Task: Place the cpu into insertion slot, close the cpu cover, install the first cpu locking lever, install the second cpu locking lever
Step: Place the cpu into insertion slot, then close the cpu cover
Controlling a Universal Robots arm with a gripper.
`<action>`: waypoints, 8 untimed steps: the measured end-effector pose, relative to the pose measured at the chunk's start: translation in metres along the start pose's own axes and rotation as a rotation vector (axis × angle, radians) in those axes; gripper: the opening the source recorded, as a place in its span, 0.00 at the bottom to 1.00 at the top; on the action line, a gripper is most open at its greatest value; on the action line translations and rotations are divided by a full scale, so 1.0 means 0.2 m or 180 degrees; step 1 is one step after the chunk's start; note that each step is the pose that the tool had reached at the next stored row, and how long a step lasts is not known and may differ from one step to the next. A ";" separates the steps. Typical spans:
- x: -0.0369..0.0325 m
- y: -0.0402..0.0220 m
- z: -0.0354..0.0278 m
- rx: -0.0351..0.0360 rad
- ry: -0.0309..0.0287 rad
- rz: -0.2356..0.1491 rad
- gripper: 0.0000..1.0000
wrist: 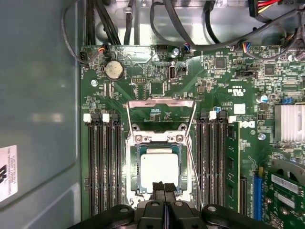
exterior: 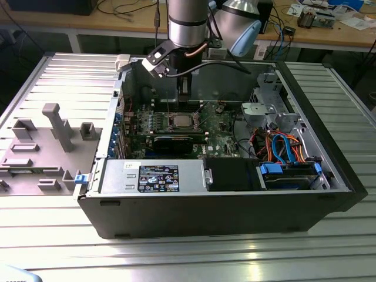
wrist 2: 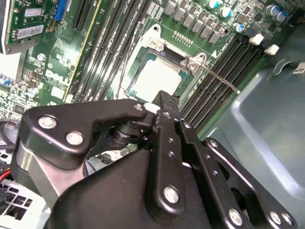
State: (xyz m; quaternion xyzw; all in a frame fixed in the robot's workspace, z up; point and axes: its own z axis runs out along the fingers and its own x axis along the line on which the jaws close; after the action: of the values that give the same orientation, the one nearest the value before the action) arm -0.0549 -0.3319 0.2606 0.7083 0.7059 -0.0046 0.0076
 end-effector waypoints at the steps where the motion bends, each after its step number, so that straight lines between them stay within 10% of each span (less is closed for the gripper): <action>1: 0.000 0.000 0.000 -0.0001 0.0001 0.0000 0.11; 8: -0.001 0.010 -0.002 0.0000 -0.0001 0.0000 0.11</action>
State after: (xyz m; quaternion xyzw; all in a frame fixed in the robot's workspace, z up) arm -0.0528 -0.3320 0.2611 0.7083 0.7059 -0.0048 0.0076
